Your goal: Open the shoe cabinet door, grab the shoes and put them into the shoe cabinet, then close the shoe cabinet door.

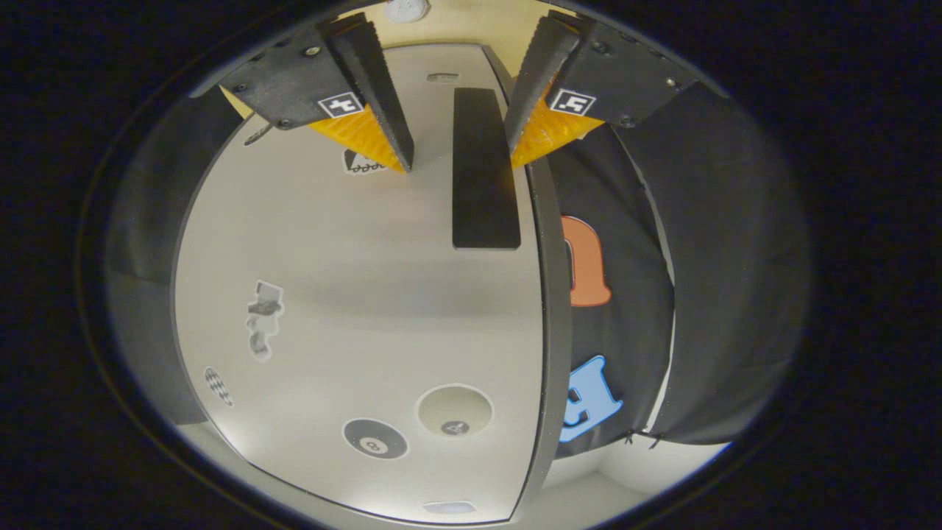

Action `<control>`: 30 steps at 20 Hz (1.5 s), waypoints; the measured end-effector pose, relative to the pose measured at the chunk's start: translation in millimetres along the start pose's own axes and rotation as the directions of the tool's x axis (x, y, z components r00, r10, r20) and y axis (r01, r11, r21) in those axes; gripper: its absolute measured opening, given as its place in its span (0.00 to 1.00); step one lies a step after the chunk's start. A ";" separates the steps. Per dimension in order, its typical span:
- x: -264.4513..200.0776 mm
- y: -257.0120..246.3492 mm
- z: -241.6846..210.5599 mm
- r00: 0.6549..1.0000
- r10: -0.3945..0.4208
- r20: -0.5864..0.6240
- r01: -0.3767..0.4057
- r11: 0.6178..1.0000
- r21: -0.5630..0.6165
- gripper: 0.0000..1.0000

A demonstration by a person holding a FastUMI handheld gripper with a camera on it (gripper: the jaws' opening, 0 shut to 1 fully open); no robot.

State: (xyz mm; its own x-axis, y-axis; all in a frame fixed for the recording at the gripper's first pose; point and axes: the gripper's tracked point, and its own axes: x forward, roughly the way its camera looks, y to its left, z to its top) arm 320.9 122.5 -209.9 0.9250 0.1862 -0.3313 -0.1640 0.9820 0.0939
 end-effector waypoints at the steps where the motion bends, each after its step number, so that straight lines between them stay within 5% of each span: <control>1: -1.1 4.1 -2.8 1.000 0.005 0.003 -0.005 1.000 0.000 0.69; 4: 0.5 10.4 -4.5 1.000 -0.001 0.000 0.001 1.000 -0.023 0.39; 9: -1.9 8.7 -6.0 1.000 0.025 -0.017 -0.025 0.999 -0.042 0.31; 16: -41.2 13.1 -7.2 0.997 0.070 -0.033 -0.071 0.997 -0.030 0.29; 30: -183.4 -60.7 -44.6 0.994 0.112 -0.009 -0.112 0.994 -0.013 0.29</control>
State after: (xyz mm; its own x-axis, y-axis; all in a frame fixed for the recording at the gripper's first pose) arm 145.9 30.1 -196.8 0.8978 0.2950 -0.3271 -0.2708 0.9553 0.1184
